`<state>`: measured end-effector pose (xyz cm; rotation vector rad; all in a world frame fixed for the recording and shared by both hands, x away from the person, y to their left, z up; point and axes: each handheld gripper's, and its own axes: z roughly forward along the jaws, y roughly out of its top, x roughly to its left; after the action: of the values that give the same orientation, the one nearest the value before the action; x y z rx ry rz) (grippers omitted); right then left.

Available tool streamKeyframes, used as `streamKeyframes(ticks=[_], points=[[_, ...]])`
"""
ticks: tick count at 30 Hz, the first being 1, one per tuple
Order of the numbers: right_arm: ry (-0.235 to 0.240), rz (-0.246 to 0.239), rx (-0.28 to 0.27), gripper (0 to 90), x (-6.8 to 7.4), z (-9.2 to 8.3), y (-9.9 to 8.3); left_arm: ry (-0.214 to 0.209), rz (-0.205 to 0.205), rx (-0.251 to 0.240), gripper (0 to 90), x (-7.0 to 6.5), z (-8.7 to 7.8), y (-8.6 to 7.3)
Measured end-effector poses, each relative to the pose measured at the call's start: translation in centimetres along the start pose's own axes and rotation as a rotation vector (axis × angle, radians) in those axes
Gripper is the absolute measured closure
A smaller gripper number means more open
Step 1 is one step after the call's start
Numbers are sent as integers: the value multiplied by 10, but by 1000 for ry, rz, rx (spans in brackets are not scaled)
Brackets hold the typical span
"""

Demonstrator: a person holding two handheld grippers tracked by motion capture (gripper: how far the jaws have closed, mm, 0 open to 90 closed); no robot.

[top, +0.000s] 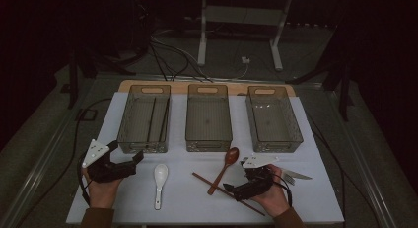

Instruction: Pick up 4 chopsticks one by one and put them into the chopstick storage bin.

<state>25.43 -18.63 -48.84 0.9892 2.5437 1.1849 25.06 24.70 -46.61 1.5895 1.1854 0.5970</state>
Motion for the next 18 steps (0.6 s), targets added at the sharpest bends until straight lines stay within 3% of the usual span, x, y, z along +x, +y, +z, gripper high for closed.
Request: streamKeyframes(ticks=[10,16,18], points=[[14,-39,65,26,10,12,0,5,-1,8,6,1,0,-4],[20,-91,105,219,17,18,-2,3,2,13,7,0,0,-5],[27,-122,127,342,20,20,-3,5,1,12,6,0,0,-5]])
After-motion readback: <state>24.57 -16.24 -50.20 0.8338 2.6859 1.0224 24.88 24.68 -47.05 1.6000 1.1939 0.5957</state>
